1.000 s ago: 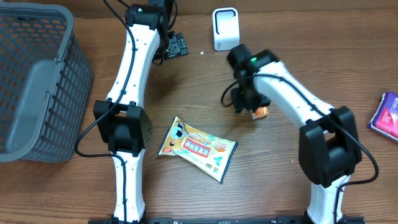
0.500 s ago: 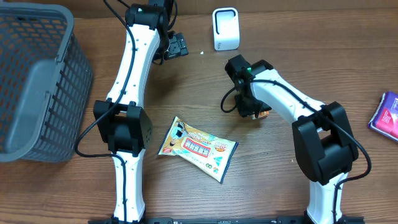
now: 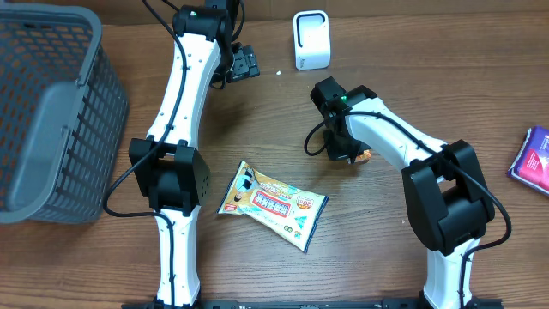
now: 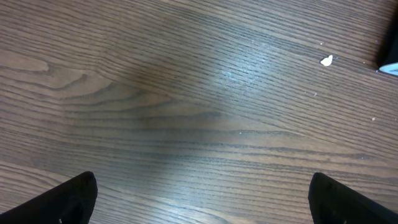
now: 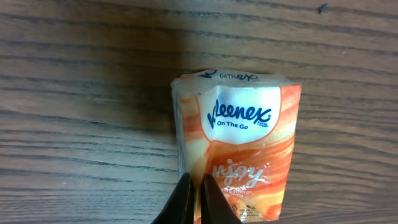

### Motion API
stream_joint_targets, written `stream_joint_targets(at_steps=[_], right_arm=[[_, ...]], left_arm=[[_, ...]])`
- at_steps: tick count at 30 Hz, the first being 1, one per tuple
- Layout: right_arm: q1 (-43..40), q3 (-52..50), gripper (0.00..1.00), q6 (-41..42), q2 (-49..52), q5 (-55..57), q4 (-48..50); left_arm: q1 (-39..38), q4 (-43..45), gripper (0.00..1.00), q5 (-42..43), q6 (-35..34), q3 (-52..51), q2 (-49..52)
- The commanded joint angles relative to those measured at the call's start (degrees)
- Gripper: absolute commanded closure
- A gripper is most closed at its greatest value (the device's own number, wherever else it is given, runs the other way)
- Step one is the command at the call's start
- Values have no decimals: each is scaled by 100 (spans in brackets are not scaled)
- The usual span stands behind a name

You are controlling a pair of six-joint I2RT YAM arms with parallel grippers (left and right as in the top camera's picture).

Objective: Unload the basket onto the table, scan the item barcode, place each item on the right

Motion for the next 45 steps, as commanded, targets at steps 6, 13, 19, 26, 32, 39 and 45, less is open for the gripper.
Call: stream_joint_targets(at_steps=[6,13,19,26,32,39,45], right_arm=[[-313,691,96,-212,-136,-2269,-157],[-957,964,96,-1126,-363,-5086,-175],[-1196,479,96,-1322,-350,-6255,195],[-1167,-717,96,-817,-339,-7733,1606],[-1266,-1300,96,52,-339,-6474,2074],[-1692,-1060,79,210,-343,-4426,1338],[-2076,-328,76,-59,-345,-3777,273]], left_arm=[[15,4,0,-13,-103,-26,44],[15,2,0,-13,-103,-26,44],[15,2,0,-13,-105,-26,44],[15,2,0,-13,-103,-26,44],[15,2,0,-13,-105,-26,44],[15,2,0,-13,-103,-26,44],[15,2,0,-13,-105,-26,44]])
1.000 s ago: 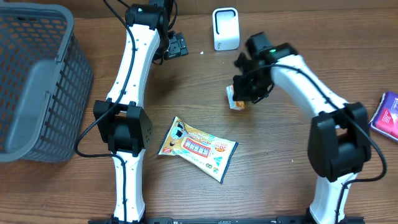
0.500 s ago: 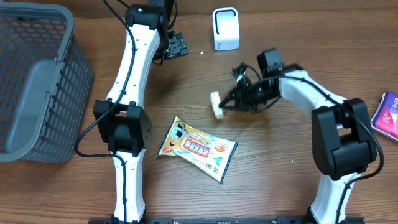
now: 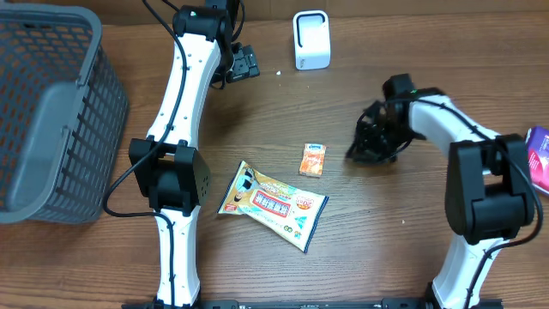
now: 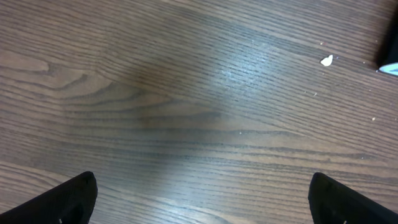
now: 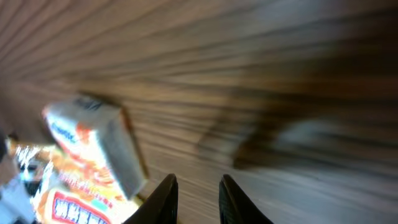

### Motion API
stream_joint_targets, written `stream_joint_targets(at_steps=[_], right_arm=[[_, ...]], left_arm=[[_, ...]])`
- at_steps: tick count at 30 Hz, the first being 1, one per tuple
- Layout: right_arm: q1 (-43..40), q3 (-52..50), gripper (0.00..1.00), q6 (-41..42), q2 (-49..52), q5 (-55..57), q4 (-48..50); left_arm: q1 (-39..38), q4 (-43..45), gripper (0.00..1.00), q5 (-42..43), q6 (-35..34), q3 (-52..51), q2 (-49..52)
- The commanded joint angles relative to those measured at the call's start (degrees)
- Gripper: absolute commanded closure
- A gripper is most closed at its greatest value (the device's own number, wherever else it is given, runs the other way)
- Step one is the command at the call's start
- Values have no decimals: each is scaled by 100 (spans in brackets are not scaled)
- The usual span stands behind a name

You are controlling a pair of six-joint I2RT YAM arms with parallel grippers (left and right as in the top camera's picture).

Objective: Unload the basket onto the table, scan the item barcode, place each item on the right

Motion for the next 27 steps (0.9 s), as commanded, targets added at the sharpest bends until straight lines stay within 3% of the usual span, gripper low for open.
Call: stream_joint_targets(at_steps=[1,6,10,19,27], right_arm=[[-170,730,75,-289,-192,566,-514],[-70,1130,62,-1086,-197,-424,-962],[208,1010,60,-1163,-195,-612,-835],[758,74,57,133,-186,-304,553],[1051,-201,58,393,-186,-234,979]], left_arm=[[15,7,0,-13,-105,-26,44],[15,7,0,-13,-103,-26,44],[15,7,0,-13,-105,-26,44],[15,7,0,-13,-103,-26,44],[15,7,0,-13,-103,-26,44]])
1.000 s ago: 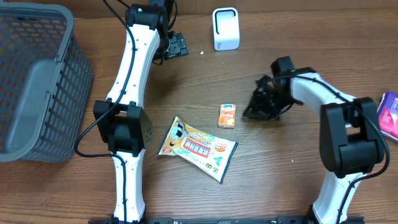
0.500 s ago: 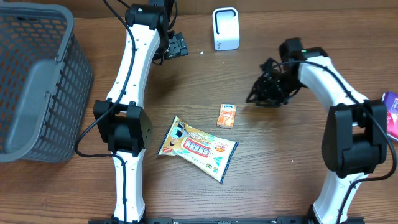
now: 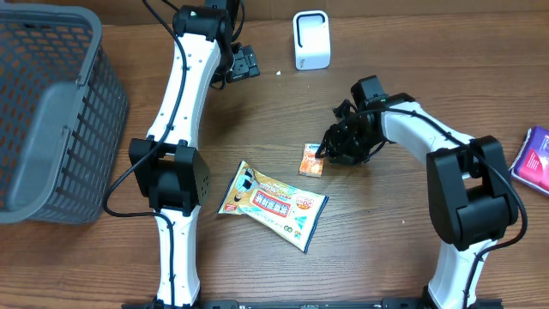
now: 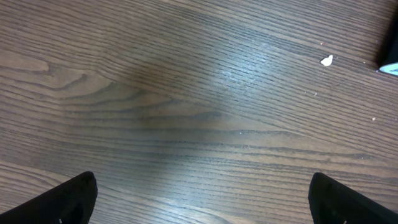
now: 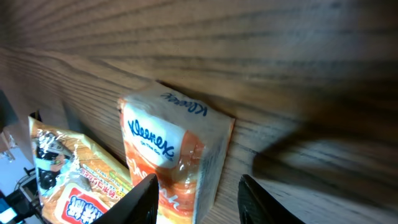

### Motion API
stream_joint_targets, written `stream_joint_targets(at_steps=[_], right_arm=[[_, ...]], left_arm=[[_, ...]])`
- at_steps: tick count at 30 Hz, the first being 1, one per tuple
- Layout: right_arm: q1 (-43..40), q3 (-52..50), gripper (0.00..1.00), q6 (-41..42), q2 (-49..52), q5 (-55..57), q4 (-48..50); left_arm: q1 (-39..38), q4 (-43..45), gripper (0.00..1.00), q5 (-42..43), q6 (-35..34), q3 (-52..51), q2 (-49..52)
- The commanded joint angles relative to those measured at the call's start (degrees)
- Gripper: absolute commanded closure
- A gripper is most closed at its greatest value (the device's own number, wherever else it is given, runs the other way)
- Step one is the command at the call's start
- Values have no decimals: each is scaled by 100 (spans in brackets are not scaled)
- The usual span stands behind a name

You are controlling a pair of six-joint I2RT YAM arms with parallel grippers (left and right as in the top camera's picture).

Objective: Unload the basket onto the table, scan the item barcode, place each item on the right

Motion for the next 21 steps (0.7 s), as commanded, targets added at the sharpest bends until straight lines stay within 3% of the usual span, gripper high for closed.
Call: stream_joint_targets(at_steps=[1,5,14,16,21], right_arm=[[188,-48,58,232,-160,129,59],[363,-50,59,518,-160,599,111],[365,-48,96,616,-160,859,162],[315,-46,96,531,-160,520,212],[4,-42,96,-240,-160,-1521,538]], left_arm=[[13,4,0,-13,-103,-26,46],[13,4,0,-13,-105,-26,44],[13,4,0,-13,-105,-26,44],[13,4,0,-13,-105,-26,44],[13,4,0,-13,-103,-26,44]])
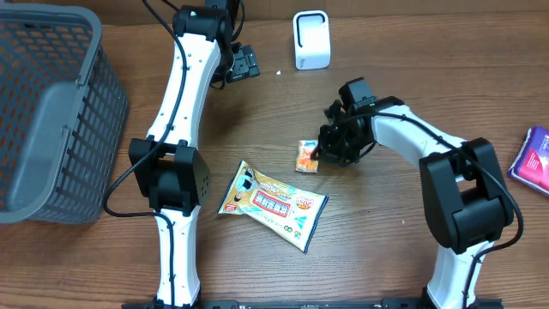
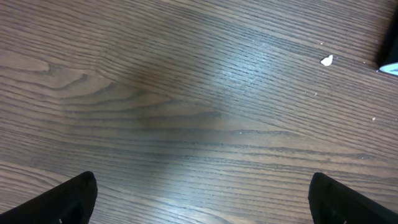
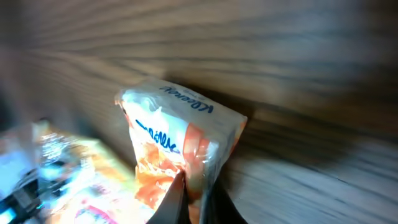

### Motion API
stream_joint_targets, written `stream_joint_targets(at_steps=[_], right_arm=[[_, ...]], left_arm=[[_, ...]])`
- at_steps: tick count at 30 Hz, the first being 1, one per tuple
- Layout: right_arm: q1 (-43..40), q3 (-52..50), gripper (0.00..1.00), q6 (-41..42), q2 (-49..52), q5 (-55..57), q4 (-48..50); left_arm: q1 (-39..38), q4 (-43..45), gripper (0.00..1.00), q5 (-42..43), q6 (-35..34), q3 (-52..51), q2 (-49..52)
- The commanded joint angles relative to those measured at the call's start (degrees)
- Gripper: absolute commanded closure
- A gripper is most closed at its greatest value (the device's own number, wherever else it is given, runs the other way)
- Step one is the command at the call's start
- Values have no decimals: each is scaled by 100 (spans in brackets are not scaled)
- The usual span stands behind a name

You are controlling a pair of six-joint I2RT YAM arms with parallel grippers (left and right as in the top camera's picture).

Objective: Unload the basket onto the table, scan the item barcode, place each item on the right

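A small orange and white Kleenex tissue pack sits mid-table; in the right wrist view the tissue pack looks blurred and tilted. My right gripper is shut on its right edge, the two fingers pinching the wrapper. The white scanner stands at the back of the table. My left gripper hangs open near the back, left of the scanner. Its wrist view shows only bare wood between the fingertips.
A flat colourful snack bag lies just in front of the tissue pack. A grey mesh basket fills the left side. A purple packet lies at the right edge. A white crumb lies on the wood.
My right gripper, then open with a finger on each side of the tissue pack, is now shut on it. The pack has shifted slightly left and tilted. The left arm has not moved.
First my right gripper was shut at the tissue pack's edge, right of centre. Then the pack lay further left by the snack bag, with the gripper apart to its right. Then the gripper stood open around the pack, and now it pinches it.
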Motion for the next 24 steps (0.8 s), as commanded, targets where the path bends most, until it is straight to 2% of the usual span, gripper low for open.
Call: stream_joint_targets(at_steps=[1,7,13,16,24], right_arm=[[-297,-17,96,-636,-120,-1777,188],[-732,-17,96,-841,-120,-3724,898],[-953,-17,96,-837,-120,-5396,2046],[-951,-17,96,-520,-120,-5453,2608],[-953,-17,96,-313,-120,-5453,3401]], left_arm=[[13,4,0,-13,-103,-26,44],[13,4,1,-13,-103,-26,44],[13,4,0,-13,-103,-26,44],[13,4,0,-13,-103,-26,44],[13,4,0,-13,-103,-26,44]])
